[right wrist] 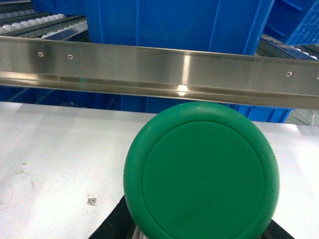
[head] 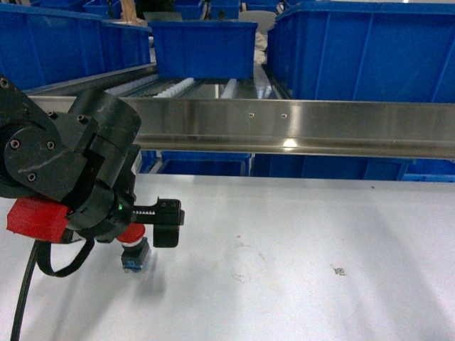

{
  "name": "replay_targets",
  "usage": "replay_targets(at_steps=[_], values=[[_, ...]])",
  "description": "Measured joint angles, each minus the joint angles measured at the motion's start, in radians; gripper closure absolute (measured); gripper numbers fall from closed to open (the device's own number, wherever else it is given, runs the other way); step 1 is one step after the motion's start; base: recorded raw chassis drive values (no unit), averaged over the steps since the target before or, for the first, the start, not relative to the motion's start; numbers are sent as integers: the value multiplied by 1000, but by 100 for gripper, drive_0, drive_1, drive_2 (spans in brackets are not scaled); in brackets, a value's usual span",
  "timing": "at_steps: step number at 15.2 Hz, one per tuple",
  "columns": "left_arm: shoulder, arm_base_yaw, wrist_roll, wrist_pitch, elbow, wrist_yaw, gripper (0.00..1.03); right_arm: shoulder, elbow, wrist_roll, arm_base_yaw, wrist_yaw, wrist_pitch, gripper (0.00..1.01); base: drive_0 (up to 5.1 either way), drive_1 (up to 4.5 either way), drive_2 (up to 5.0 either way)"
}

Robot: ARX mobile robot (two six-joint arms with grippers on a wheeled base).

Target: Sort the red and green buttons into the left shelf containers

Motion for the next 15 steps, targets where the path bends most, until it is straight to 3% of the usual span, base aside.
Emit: replay_targets(at_steps=[8, 10, 14, 15], values=[[87, -9, 14, -71, 109, 26, 5, 0, 0, 0, 0, 0, 0, 75, 0, 0, 0], [92, -22, 14, -103, 121, 24, 23, 0, 0, 0, 0, 0, 0, 75, 0, 0, 0], [92, -27, -3, -142, 123, 18, 73, 0, 0, 0, 0, 0, 0, 75, 0, 0, 0], [92, -30, -16, -162, 123, 19, 74, 0, 0, 0, 0, 0, 0, 75, 0, 0, 0]])
